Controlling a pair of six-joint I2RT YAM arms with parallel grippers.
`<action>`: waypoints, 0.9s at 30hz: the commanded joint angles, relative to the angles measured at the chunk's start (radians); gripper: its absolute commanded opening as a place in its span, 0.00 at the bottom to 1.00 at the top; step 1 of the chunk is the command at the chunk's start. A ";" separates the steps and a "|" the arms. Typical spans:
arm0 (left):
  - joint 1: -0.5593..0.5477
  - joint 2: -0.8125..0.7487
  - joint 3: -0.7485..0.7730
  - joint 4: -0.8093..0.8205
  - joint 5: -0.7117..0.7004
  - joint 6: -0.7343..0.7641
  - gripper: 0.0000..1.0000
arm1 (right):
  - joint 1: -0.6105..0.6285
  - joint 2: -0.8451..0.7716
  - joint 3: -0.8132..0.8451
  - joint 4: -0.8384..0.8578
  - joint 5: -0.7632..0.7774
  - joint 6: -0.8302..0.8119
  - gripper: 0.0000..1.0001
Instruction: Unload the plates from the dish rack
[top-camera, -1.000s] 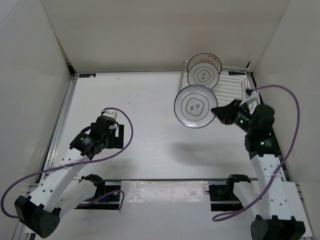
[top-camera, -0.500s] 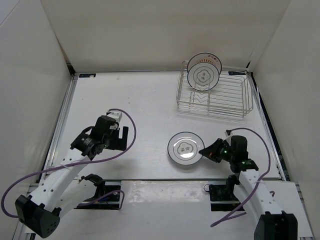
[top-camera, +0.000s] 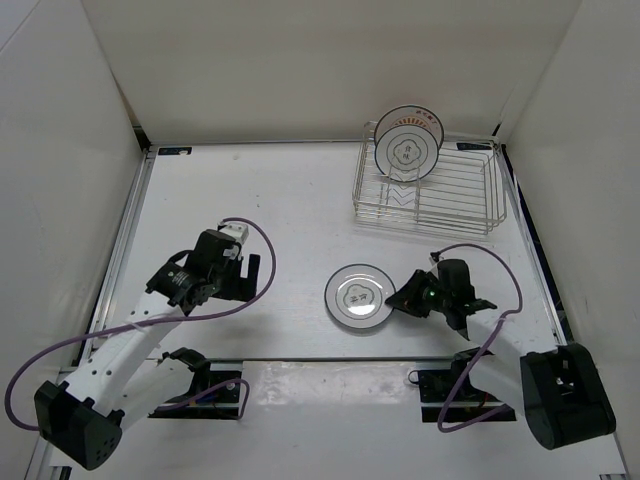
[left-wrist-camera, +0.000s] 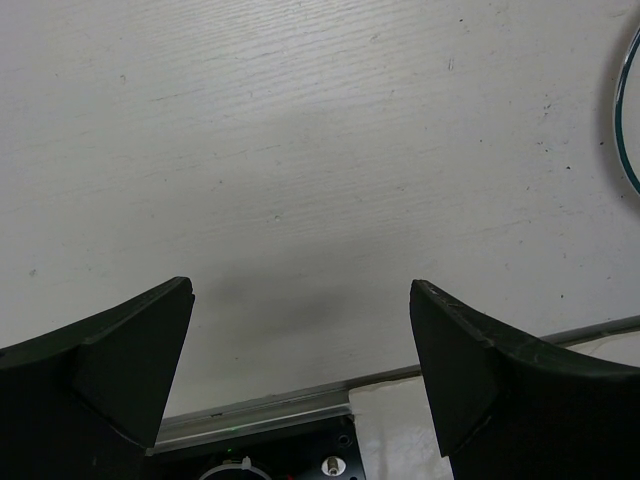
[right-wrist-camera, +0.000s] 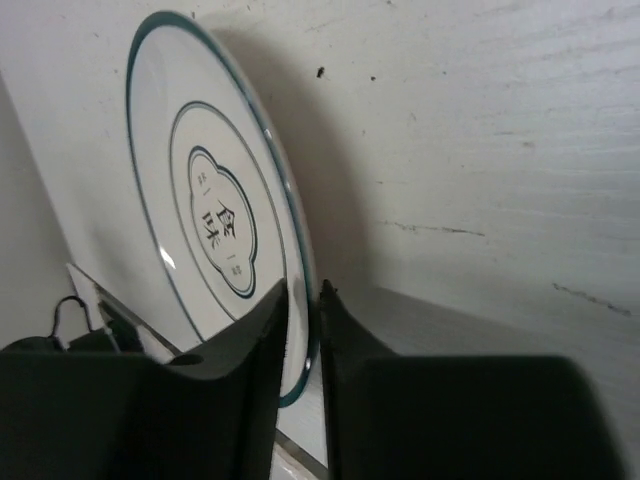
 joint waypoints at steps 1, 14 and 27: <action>0.002 -0.001 0.009 0.006 0.014 0.006 1.00 | 0.020 -0.023 0.050 -0.059 0.093 -0.057 0.25; 0.001 0.011 0.013 -0.006 0.018 0.001 1.00 | 0.015 -0.009 0.530 -0.731 0.297 -0.517 0.54; -0.001 0.028 0.012 -0.001 0.069 -0.005 1.00 | 0.008 0.078 0.744 -0.245 0.500 -0.805 0.87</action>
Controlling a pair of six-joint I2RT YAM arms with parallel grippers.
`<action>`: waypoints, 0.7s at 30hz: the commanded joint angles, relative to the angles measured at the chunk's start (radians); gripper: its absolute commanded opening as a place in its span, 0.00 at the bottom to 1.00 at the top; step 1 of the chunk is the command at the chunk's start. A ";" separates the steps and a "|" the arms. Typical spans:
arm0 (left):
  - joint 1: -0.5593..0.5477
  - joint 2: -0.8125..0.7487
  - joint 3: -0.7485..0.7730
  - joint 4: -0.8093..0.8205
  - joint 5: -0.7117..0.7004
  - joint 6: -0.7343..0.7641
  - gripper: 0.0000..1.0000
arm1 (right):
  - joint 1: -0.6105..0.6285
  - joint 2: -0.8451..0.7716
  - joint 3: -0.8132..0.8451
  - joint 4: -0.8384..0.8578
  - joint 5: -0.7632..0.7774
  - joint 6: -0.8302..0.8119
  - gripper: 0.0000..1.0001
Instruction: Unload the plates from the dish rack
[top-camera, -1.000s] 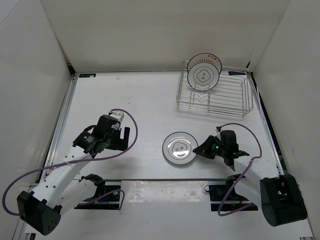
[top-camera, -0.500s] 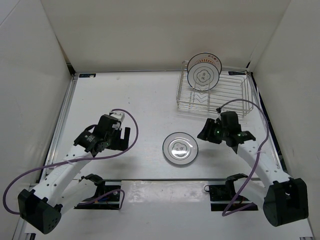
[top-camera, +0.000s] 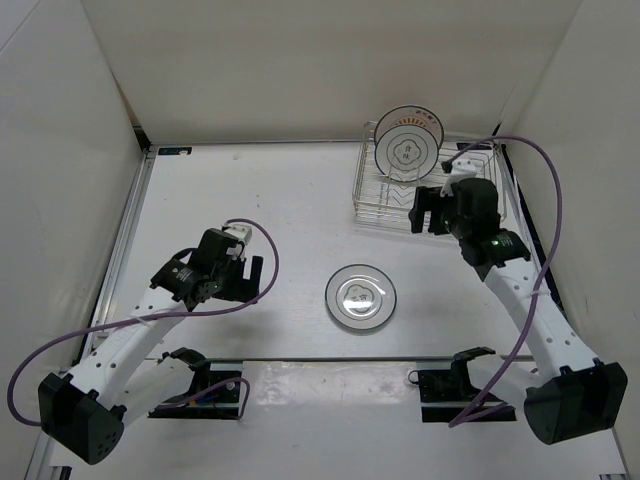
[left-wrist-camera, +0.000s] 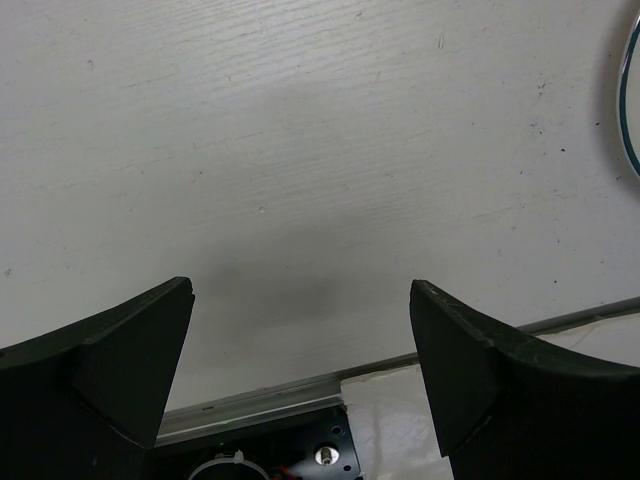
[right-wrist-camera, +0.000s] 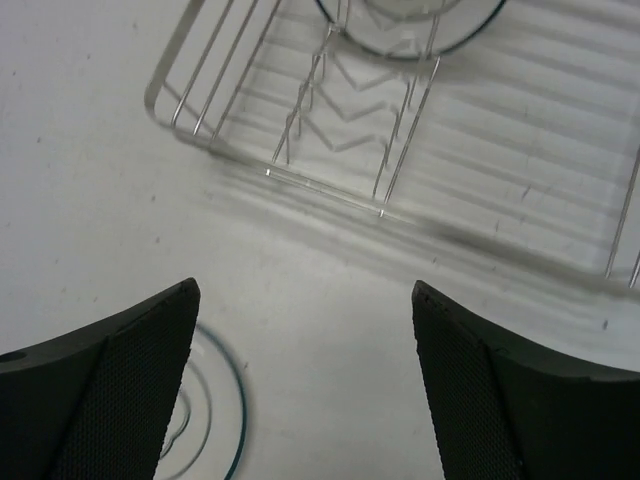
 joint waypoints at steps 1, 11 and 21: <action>-0.002 -0.010 0.010 0.004 0.030 -0.006 1.00 | -0.006 0.077 -0.038 0.381 0.037 -0.222 0.89; -0.007 -0.007 0.016 0.001 0.072 -0.007 1.00 | -0.068 0.537 0.382 0.428 -0.036 -0.459 0.00; -0.005 -0.030 0.030 -0.025 0.072 -0.018 1.00 | -0.179 0.791 0.611 0.413 -0.154 -0.484 0.85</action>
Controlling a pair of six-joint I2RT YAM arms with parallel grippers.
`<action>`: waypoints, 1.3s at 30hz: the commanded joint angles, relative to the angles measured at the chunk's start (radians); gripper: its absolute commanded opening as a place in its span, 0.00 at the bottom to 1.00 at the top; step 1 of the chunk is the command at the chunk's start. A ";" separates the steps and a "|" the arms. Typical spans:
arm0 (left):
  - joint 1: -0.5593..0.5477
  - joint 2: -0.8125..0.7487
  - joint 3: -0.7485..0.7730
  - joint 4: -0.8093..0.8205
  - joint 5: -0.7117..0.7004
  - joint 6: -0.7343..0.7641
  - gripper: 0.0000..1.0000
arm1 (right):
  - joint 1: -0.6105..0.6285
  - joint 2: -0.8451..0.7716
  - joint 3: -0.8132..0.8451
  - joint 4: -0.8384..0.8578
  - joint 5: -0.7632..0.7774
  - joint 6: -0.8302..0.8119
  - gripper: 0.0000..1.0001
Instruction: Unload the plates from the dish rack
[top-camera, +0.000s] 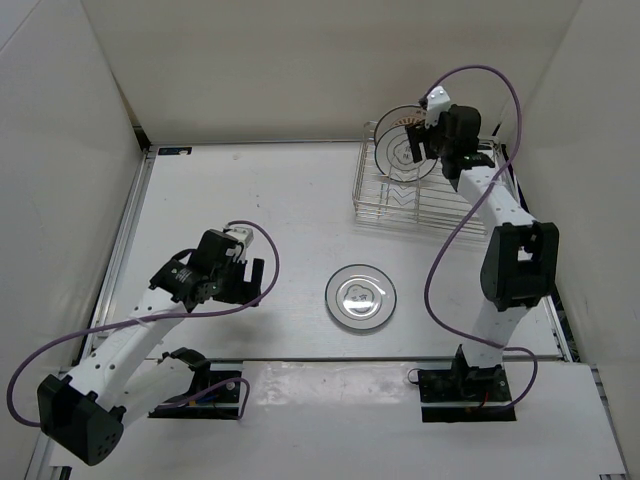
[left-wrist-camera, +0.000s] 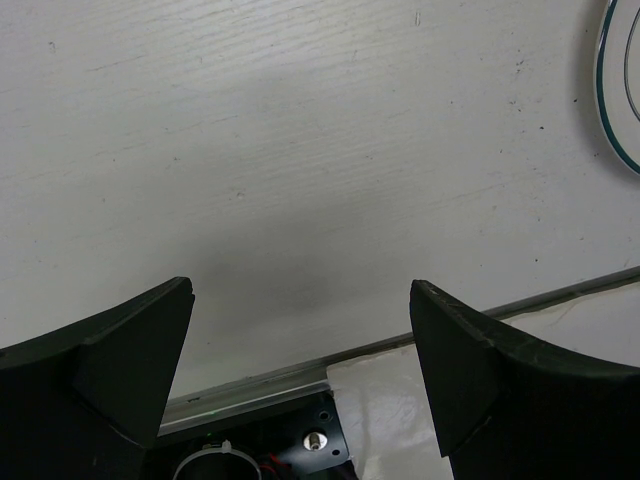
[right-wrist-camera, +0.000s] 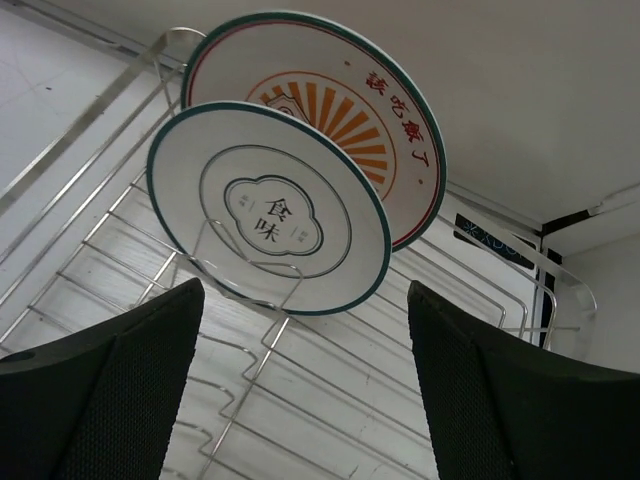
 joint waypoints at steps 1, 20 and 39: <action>-0.005 -0.035 0.026 -0.002 0.013 -0.012 1.00 | -0.055 0.053 0.070 0.017 -0.119 -0.009 0.85; -0.005 -0.022 0.041 -0.023 0.008 -0.011 1.00 | -0.242 0.275 0.205 0.207 -0.587 0.219 0.74; -0.004 0.020 0.049 -0.036 -0.001 -0.014 1.00 | -0.256 0.410 0.220 0.293 -0.664 0.267 0.56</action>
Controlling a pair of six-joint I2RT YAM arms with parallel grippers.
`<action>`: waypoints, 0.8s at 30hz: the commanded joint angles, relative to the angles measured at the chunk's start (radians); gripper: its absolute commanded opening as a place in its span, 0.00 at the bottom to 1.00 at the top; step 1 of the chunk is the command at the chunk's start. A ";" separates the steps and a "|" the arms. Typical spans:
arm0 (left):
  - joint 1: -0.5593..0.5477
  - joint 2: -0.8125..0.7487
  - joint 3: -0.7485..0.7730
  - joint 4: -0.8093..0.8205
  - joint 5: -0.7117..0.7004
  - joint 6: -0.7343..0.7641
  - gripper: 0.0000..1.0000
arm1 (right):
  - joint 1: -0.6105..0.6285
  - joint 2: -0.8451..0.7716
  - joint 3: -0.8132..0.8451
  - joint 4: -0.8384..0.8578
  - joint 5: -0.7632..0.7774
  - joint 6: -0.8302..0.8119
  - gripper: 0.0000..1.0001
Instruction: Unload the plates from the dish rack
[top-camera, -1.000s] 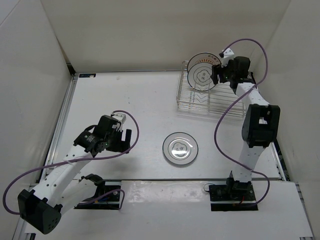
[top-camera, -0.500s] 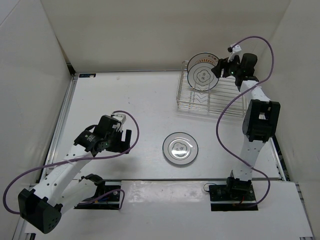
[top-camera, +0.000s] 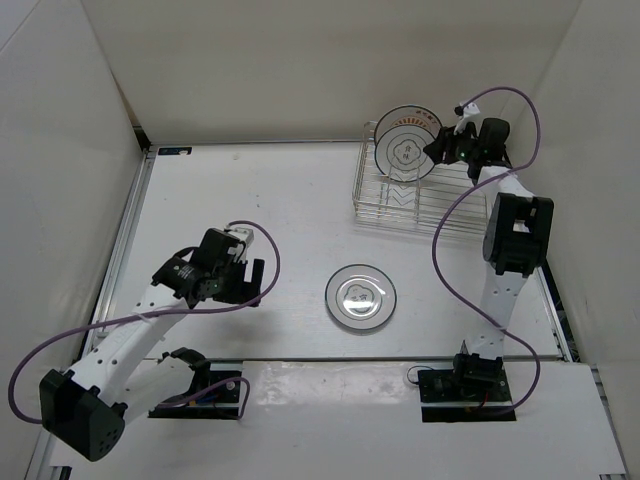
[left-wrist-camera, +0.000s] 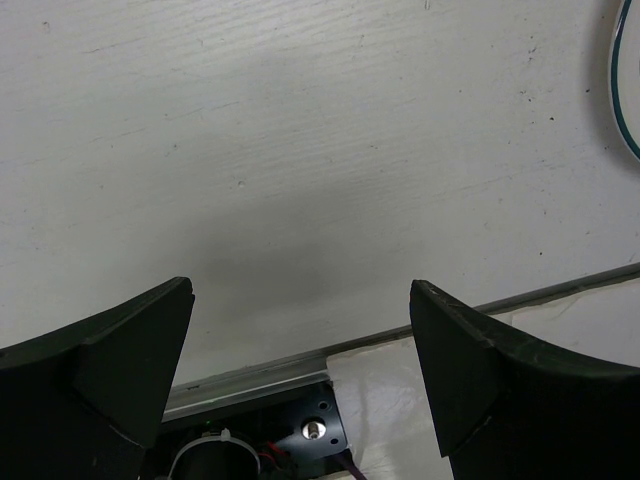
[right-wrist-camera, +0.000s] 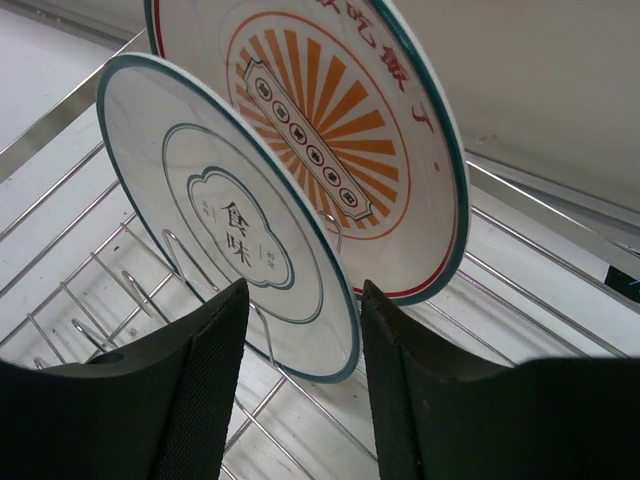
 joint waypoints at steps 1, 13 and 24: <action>-0.004 0.004 0.036 -0.010 -0.005 -0.002 1.00 | -0.010 0.023 0.051 0.072 -0.076 0.043 0.51; -0.005 0.004 0.037 -0.013 -0.014 -0.002 1.00 | -0.041 0.016 0.042 0.119 -0.166 0.100 0.00; -0.005 0.009 0.041 -0.014 -0.008 -0.005 1.00 | -0.049 -0.055 0.016 0.179 -0.141 0.167 0.00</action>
